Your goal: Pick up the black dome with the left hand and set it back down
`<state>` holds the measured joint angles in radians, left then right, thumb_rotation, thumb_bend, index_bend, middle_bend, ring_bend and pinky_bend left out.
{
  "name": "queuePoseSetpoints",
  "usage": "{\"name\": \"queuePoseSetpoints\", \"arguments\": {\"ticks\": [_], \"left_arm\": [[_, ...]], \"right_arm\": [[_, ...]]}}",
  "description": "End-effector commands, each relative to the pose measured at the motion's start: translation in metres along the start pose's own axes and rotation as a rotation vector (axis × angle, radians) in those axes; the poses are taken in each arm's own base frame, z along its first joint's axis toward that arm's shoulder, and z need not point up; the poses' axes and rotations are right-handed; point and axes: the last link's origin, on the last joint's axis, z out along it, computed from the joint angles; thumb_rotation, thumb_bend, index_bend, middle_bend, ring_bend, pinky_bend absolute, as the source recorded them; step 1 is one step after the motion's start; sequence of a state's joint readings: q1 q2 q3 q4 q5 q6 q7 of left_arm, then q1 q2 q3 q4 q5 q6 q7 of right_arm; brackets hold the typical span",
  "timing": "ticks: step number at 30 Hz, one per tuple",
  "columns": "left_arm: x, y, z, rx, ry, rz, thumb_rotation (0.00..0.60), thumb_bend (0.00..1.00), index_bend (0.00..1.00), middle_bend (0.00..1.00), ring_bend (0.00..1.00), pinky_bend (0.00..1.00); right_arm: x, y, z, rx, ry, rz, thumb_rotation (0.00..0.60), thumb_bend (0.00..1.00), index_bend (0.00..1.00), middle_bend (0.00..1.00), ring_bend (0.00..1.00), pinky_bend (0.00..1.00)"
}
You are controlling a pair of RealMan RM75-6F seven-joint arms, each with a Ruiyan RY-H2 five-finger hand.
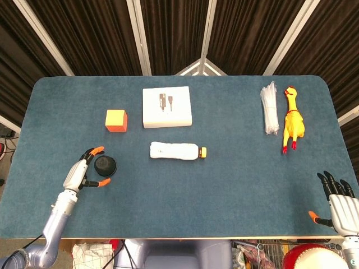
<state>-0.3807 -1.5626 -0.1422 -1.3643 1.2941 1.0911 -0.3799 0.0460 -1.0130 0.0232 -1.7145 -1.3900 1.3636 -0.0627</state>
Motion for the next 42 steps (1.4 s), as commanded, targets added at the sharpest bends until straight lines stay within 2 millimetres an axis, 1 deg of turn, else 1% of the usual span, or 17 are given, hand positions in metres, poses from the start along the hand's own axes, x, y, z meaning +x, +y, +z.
{"name": "queuePoseSetpoints", "arguments": {"ticks": [1,7,9,12,14,17,21,22,24,26,30,35,38,42], "left_arm": [[0.0029,-0.0016,-0.0003,0.012,0.014,0.012,0.600,0.22,0.15,0.17,0.00,0.00],[0.0019,-0.0054,0.0002,0.037,0.001,0.029,0.600,0.22,0.12,0.10,0.00,0.00],[-0.0009,-0.0068,0.0010,0.046,-0.011,0.038,0.600,0.22,0.12,0.10,0.00,0.00],[-0.0030,-0.0073,0.0014,0.050,-0.015,0.047,0.600,0.22,0.12,0.13,0.00,0.00],[-0.0050,-0.0072,0.0014,0.051,-0.014,0.049,0.600,0.22,0.13,0.16,0.00,0.00],[-0.0046,-0.0060,0.0023,0.045,0.008,0.044,0.600,0.23,0.13,0.20,0.00,0.00],[-0.0035,-0.0049,0.0029,0.037,0.036,0.026,0.600,0.30,0.15,0.24,0.00,0.00],[-0.0029,-0.0048,0.0030,0.036,0.041,0.023,0.600,0.31,0.15,0.25,0.00,0.00],[-0.0022,-0.0050,0.0034,0.038,0.050,0.020,0.600,0.37,0.16,0.27,0.00,0.00],[-0.0023,-0.0066,0.0041,0.048,0.050,0.023,0.600,0.40,0.16,0.28,0.00,0.00],[-0.0032,-0.0095,0.0050,0.065,0.041,0.031,0.600,0.40,0.16,0.27,0.00,0.00],[-0.0038,-0.0112,0.0063,0.076,0.035,0.033,0.600,0.42,0.18,0.31,0.00,0.00],[-0.0036,-0.0105,0.0073,0.075,0.044,0.033,0.600,0.45,0.23,0.36,0.00,0.00],[-0.0023,-0.0072,0.0072,0.065,0.061,0.034,0.600,0.54,0.26,0.45,0.00,0.00]], "right_arm": [[-0.0005,-0.0007,-0.0003,0.001,-0.002,0.002,0.600,0.21,0.00,0.00,0.17,0.08],[-0.0018,-0.0030,-0.0018,0.003,-0.004,0.001,0.600,0.21,0.00,0.00,0.17,0.08],[-0.0021,-0.0046,-0.0029,0.003,-0.004,0.005,0.600,0.21,0.00,0.00,0.17,0.08],[-0.0026,-0.0055,-0.0035,0.003,-0.006,0.005,0.600,0.21,0.00,0.00,0.17,0.08],[-0.0004,-0.0003,-0.0040,-0.007,-0.005,0.003,0.600,0.21,0.00,0.00,0.17,0.08],[0.0002,0.0017,-0.0056,-0.009,-0.012,0.004,0.600,0.21,0.00,0.00,0.17,0.08],[0.0003,0.0013,-0.0074,-0.005,-0.017,0.009,0.600,0.21,0.00,0.00,0.17,0.08],[0.0000,0.0008,-0.0048,-0.003,-0.018,0.011,0.600,0.21,0.00,0.00,0.17,0.08],[-0.0009,0.0011,-0.0040,-0.005,-0.021,0.015,0.600,0.21,0.00,0.00,0.17,0.08],[-0.0011,0.0006,-0.0035,-0.003,-0.025,0.019,0.600,0.21,0.00,0.00,0.17,0.08],[-0.0005,0.0007,-0.0037,-0.002,-0.024,0.019,0.600,0.21,0.00,0.00,0.17,0.08],[0.0001,0.0018,-0.0040,-0.009,-0.022,0.021,0.600,0.21,0.00,0.00,0.17,0.08],[0.0001,0.0016,-0.0039,-0.008,-0.021,0.019,0.600,0.21,0.00,0.00,0.17,0.08],[-0.0004,0.0021,-0.0036,-0.010,-0.023,0.017,0.600,0.21,0.00,0.00,0.17,0.08]]}}
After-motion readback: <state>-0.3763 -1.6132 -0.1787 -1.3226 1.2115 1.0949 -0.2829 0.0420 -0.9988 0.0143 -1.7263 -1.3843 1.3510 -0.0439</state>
